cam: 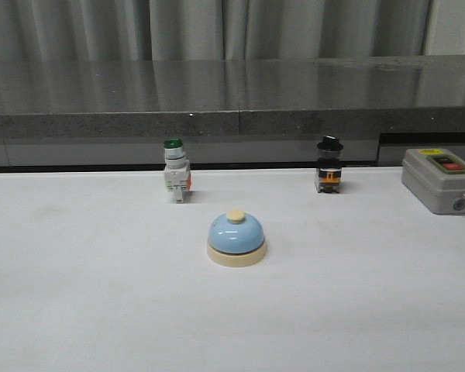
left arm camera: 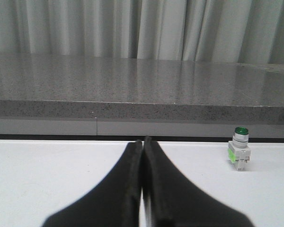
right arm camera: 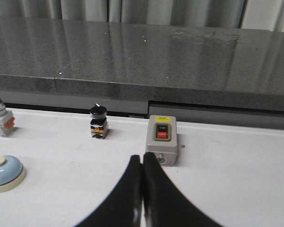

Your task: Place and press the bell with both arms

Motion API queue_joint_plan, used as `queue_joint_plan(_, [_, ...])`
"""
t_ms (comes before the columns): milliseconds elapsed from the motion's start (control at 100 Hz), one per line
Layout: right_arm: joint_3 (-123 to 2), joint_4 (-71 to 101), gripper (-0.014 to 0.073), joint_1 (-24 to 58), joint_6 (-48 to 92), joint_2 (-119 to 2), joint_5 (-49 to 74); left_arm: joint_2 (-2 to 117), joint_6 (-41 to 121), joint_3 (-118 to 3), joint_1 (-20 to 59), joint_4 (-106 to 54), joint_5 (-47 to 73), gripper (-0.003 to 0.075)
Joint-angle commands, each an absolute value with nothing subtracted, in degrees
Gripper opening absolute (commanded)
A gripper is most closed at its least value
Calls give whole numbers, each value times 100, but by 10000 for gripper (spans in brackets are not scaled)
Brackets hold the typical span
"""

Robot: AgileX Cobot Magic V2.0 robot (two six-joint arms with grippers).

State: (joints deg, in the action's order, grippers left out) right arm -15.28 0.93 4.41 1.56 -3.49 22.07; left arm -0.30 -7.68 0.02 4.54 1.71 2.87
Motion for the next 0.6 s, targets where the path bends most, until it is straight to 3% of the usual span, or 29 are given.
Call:
queue_joint_plan(0, [-1267, 41, -60, 375, 128, -78, 1398, -206, -831, 239, 441, 171, -130, -20])
queue_joint_plan(360, [83, 46, -60, 370, -275, 149, 47, -206, -831, 239, 441, 171, -130, -20])
queue_joint_plan(590, [66, 46, -60, 370, -275, 149, 107, -206, -831, 239, 441, 171, -130, -20])
